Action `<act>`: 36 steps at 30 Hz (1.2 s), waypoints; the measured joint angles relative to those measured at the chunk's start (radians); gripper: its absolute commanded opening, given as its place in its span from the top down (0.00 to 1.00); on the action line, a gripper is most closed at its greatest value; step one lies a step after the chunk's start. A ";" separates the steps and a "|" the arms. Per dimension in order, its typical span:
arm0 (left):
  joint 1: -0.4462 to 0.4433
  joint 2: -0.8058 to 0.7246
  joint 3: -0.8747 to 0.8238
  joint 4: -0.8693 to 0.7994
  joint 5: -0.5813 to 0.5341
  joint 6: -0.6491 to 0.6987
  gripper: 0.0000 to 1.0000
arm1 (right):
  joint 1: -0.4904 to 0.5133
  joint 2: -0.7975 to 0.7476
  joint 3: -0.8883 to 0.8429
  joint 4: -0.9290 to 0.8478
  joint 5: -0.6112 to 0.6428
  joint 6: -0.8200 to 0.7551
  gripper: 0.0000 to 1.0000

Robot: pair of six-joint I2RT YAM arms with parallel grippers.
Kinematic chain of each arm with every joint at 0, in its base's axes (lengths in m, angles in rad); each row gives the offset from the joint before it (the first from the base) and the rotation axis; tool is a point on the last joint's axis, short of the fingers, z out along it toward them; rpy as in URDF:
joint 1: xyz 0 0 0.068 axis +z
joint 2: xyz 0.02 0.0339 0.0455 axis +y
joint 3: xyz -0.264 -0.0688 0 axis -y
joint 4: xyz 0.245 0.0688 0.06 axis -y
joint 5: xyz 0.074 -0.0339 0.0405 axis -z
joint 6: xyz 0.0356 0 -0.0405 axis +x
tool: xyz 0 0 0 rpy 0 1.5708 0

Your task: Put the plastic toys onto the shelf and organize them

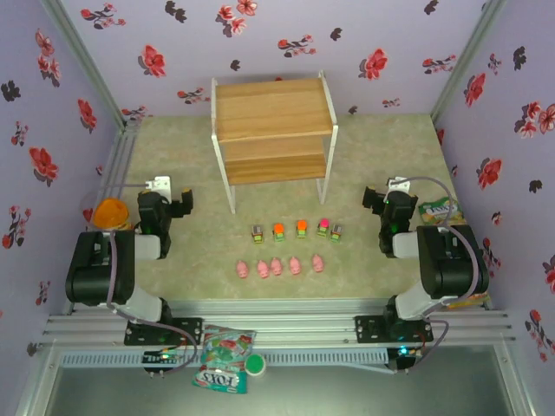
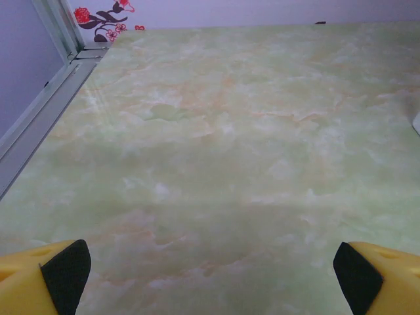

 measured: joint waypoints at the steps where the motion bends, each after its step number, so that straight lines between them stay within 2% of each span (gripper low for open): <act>1: 0.000 0.000 0.000 0.000 0.000 0.000 0.00 | -0.002 0.000 0.000 0.000 -0.006 0.000 0.01; 36: 0.024 0.000 -0.006 0.006 0.016 -0.011 0.00 | -0.013 0.000 0.000 -0.003 -0.016 0.000 0.01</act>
